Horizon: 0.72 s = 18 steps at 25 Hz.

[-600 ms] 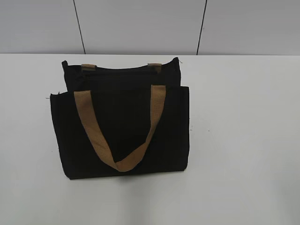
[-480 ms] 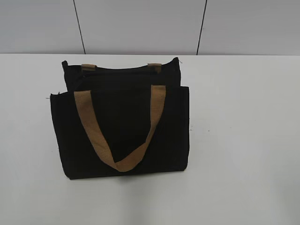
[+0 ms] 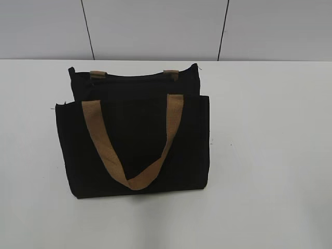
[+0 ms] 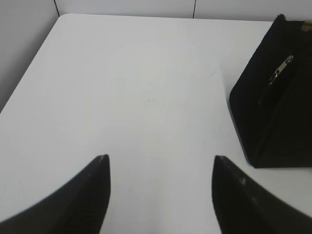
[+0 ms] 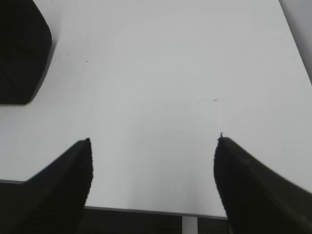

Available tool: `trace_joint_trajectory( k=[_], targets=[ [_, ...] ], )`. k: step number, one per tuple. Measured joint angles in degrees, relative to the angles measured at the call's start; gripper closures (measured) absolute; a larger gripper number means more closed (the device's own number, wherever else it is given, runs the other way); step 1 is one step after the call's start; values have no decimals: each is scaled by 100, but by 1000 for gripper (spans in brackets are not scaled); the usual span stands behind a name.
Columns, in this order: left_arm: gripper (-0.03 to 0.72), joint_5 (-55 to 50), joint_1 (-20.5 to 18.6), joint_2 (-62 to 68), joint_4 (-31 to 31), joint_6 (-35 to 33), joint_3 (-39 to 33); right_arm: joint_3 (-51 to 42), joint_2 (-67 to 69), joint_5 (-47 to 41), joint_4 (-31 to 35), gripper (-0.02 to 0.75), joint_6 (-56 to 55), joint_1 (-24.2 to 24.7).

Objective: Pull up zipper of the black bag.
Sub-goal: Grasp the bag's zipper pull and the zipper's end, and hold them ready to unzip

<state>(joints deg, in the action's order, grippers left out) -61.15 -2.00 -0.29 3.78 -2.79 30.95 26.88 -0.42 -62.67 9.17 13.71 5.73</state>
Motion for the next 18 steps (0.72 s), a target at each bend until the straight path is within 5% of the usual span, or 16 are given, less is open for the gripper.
trace_joint_trajectory(
  k=[14,18],
  targets=[
    [200,19,0,0,49,0,13,0,0,0,0,148,0,0],
    [200,799,0,-1,65,0,121,0,0,0,0,148,0,0]
  ],
)
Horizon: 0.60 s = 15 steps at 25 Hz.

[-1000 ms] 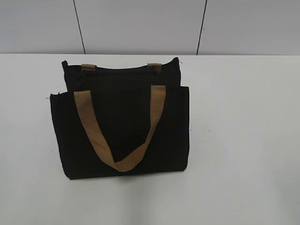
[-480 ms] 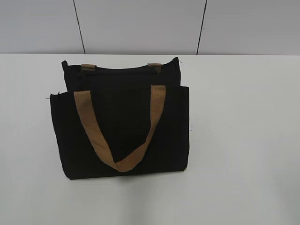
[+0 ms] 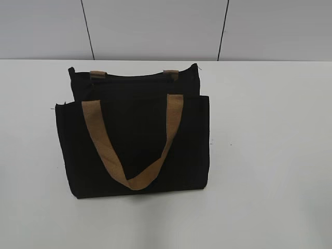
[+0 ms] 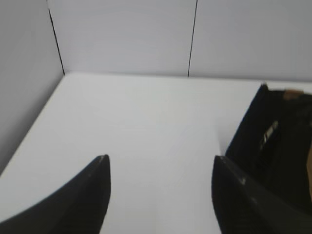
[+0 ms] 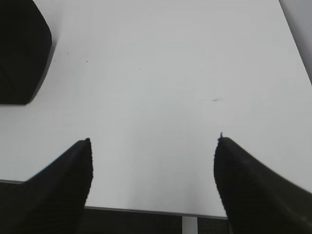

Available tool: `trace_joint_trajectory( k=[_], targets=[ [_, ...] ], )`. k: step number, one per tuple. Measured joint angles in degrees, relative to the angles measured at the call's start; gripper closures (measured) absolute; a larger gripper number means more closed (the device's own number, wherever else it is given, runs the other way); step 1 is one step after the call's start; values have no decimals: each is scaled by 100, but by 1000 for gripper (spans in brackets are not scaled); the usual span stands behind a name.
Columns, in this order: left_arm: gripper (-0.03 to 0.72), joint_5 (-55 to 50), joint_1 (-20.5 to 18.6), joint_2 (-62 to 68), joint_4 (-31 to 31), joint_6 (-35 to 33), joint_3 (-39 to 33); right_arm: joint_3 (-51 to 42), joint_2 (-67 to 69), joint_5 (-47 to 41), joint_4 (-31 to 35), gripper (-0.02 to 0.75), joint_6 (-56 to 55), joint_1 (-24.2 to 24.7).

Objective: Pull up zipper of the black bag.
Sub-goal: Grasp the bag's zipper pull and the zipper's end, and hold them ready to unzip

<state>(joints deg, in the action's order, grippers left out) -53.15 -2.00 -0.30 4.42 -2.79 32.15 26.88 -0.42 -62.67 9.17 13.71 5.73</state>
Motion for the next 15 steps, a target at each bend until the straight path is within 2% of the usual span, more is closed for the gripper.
trace_joint_trajectory(
  k=[4,9,11,15],
  targets=[
    [200,1510,0,223,-153,-25,-159,0,0,0,0,148,0,0],
    [207,4108,0,1062,-140,-44,-974,0,0,0,0,148,0,0],
    [240,5076,0,1540,-99,-50,-1316,0,0,0,0,148,0,0],
    [312,6325,214,2809,-143,-51,-1819,0,0,0,0,148,0,0]
  ],
)
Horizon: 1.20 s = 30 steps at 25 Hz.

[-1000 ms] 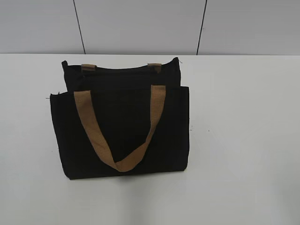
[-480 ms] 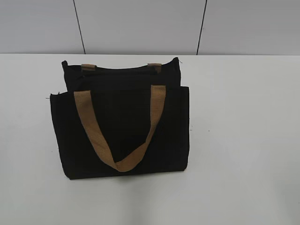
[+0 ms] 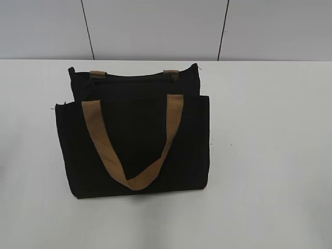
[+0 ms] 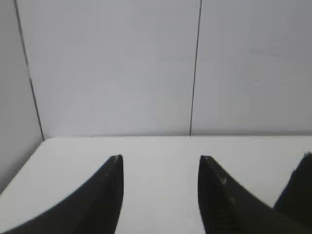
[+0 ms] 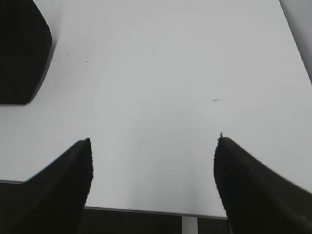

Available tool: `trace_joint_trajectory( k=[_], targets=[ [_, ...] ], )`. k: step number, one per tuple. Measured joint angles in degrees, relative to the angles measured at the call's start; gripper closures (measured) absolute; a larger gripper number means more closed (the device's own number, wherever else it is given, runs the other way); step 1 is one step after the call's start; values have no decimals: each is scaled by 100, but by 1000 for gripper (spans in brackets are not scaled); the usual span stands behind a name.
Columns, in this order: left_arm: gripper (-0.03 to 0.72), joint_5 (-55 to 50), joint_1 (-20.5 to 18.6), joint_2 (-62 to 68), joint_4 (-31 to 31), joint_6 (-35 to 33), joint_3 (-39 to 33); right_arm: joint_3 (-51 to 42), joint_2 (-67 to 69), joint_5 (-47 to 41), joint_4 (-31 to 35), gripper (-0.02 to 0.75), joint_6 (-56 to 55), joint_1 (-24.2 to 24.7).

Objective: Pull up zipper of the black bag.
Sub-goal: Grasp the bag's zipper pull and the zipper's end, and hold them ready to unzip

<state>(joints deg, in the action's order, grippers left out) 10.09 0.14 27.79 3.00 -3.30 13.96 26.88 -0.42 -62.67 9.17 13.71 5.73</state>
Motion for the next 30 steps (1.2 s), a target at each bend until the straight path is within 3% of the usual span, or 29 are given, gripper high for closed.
trace_joint_trajectory(
  k=[7,13,17,20,24,27,30],
  targets=[
    [316,1155,861,2715,-1055,73,-66,0,0,0,0,148,0,0],
    [321,2085,944,4316,-2518,1150,-8,0,0,0,0,148,0,0],
    [357,2660,768,5176,-3798,1894,181,0,0,0,5,148,0,0],
    [370,3166,334,5716,-4846,2425,357,0,0,0,5,148,0,0],
    [331,3480,-101,6336,-6269,3205,699,0,0,0,5,148,0,0],
    [274,3673,-148,6831,-6793,3265,981,0,0,0,5,148,0,0],
    [260,4081,-148,7211,-6908,2828,1167,0,0,0,5,148,0,0]
  ],
)
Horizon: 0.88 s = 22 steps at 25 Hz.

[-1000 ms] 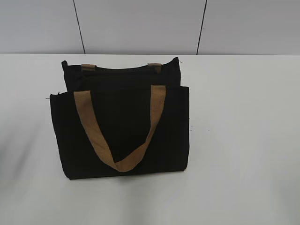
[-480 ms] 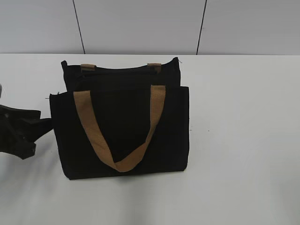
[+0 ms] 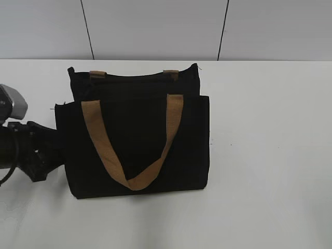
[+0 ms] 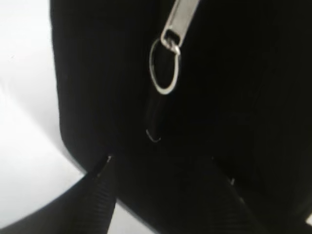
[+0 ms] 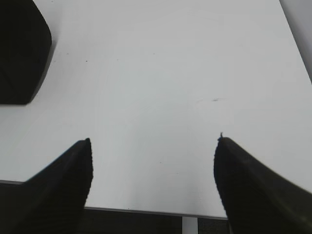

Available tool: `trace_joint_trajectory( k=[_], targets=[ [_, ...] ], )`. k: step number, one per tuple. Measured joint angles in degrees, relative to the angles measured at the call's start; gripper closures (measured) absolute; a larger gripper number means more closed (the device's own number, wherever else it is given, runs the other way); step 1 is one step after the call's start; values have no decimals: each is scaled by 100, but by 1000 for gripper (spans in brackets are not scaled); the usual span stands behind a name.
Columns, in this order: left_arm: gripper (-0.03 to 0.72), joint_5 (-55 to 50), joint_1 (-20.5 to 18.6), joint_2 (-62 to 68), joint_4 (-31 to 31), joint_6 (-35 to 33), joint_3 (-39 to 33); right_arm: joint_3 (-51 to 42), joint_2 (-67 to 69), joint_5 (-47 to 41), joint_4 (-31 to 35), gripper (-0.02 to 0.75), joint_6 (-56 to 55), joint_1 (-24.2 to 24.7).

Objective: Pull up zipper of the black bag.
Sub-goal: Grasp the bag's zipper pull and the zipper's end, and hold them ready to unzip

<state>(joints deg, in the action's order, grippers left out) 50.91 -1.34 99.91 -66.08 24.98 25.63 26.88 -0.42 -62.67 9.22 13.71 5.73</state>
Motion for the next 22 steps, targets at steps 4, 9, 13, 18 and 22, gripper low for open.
trace_joint_trajectory(
  k=[4,9,13,18,22],
  targets=[
    [260,487,0,535,17,-229,303,0,0,0,0,148,0,0],
    [328,975,0,1186,-150,-291,740,0,0,0,0,148,0,0],
    [402,1126,47,1477,-296,-291,1004,0,0,0,0,148,0,0],
    [633,1126,162,1551,-309,-293,1079,0,0,0,0,148,0,0],
    [662,1060,162,1481,-326,-293,1079,0,0,0,6,148,0,0]
  ],
)
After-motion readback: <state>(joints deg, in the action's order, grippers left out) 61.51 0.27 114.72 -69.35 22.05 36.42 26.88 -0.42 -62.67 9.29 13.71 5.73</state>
